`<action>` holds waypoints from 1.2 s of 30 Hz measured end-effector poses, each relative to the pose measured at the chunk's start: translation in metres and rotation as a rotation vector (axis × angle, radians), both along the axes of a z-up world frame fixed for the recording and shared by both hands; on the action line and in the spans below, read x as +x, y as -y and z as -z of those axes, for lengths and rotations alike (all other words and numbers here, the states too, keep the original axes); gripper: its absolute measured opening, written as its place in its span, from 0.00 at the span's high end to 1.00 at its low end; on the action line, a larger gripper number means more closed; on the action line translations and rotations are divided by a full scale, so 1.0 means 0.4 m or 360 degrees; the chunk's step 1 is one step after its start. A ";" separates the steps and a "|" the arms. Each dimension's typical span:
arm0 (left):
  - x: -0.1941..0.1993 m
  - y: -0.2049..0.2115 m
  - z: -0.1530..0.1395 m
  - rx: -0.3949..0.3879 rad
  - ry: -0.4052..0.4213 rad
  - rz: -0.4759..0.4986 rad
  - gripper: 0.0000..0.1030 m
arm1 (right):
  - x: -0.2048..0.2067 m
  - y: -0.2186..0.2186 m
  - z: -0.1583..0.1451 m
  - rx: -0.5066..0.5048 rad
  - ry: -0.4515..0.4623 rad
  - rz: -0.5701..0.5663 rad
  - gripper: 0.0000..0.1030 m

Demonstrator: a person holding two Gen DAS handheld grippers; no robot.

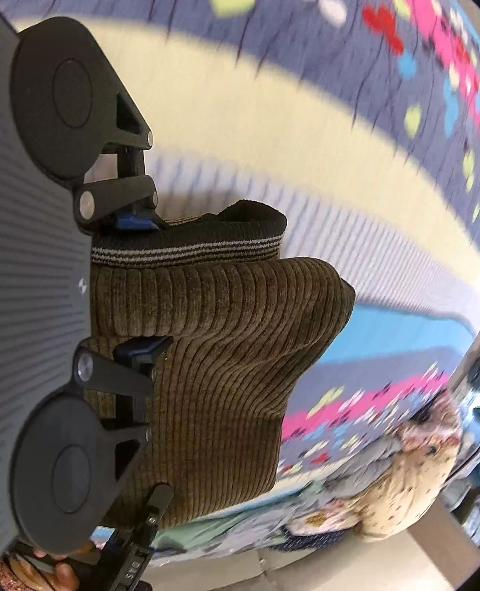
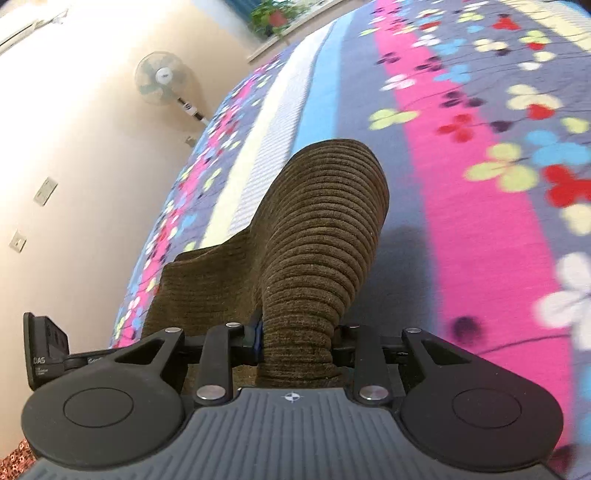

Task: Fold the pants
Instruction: 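Grasp the bundle's other end with the right tool while the left tool holds its end, then lower the corduroy bundle onto the quilt and open both tools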

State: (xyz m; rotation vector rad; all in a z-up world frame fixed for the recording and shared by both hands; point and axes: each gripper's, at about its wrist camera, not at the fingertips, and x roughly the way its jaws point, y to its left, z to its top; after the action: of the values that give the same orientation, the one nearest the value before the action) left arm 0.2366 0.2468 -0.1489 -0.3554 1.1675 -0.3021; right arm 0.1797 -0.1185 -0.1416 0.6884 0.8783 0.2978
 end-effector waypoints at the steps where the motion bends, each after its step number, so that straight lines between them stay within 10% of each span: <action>1: 0.000 0.042 0.004 -0.0009 -0.0004 0.0031 0.43 | -0.009 0.039 -0.001 -0.0010 -0.0005 0.0024 0.71; 12: 0.021 0.501 0.054 -0.0009 -0.0031 0.0388 0.42 | -0.171 0.451 0.024 -0.0172 -0.0047 0.0269 0.71; 22: 0.022 0.505 0.058 0.0029 -0.0052 0.0365 0.39 | -0.183 0.460 0.110 -0.0260 -0.0030 0.0251 0.69; 25: -0.007 0.514 0.014 0.0159 0.0014 0.0328 0.21 | -0.185 0.456 0.108 -0.0300 -0.0021 0.0234 0.66; 27: -0.037 0.519 -0.037 0.0226 0.0081 0.0298 0.01 | -0.180 0.449 0.104 -0.0358 -0.0045 0.0244 0.53; 31: -0.074 0.544 -0.113 0.0204 0.0254 0.0338 0.00 | -0.161 0.465 0.090 -0.0393 -0.0081 0.0321 0.25; 36: -0.052 0.590 -0.026 0.0360 0.0154 0.0325 0.50 | -0.082 0.526 0.036 -0.0480 0.0095 0.0505 0.12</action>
State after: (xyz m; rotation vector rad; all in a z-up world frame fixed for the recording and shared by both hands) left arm 0.2156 0.0108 -0.1386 -0.0227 1.1307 -0.3571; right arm 0.1471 -0.3288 -0.1559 0.5242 0.7244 -0.0973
